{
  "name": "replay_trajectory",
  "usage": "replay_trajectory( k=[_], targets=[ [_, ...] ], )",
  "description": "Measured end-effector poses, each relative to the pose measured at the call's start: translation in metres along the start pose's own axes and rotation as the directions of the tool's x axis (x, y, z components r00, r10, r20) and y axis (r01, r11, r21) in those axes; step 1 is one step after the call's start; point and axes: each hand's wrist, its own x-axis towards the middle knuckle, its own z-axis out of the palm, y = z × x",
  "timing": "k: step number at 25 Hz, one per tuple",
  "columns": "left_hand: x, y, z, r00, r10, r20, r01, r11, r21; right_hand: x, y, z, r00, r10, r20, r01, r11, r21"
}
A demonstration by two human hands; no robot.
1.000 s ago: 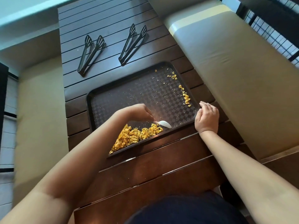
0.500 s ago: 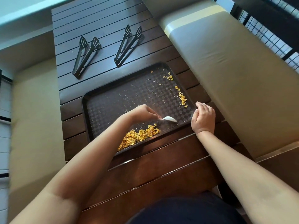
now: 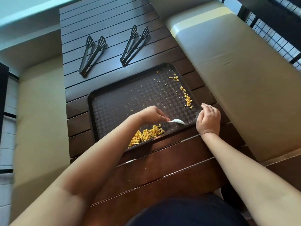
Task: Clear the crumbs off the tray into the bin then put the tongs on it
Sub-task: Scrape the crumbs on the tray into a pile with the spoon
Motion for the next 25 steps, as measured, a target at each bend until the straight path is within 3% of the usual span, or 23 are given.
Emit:
replay_trajectory(
  k=[5,8,13,17,23,25],
  targets=[
    [-0.026,-0.025,-0.024,0.999,-0.033,-0.025,0.038,0.965,0.258,0.000,0.001,-0.001,1.000,0.004,0.008,-0.004,1.000,0.007],
    [-0.057,-0.046,-0.033,0.996,-0.079,-0.045,0.089,0.945,0.315,0.000,0.000,-0.001,1.000,0.002,0.017,-0.002,1.000,0.003],
    [-0.082,-0.055,-0.009,0.971,-0.035,-0.238,0.059,0.994,0.093,0.000,0.000,-0.002,1.000,0.003,0.025,-0.003,1.000,0.002],
    [-0.070,-0.040,0.023,0.930,-0.031,-0.367,0.069,0.994,0.090,-0.001,-0.001,-0.003,1.000,-0.004,0.027,0.004,1.000,0.002],
    [-0.090,-0.065,0.009,0.928,-0.130,-0.350,0.185,0.974,0.128,-0.002,-0.003,-0.003,1.000,0.004,0.020,-0.004,1.000,0.008],
    [-0.095,-0.070,0.000,0.936,-0.150,-0.318,0.175,0.983,0.050,-0.002,-0.003,-0.003,1.000,0.003,0.015,-0.003,1.000,0.003]
  ],
)
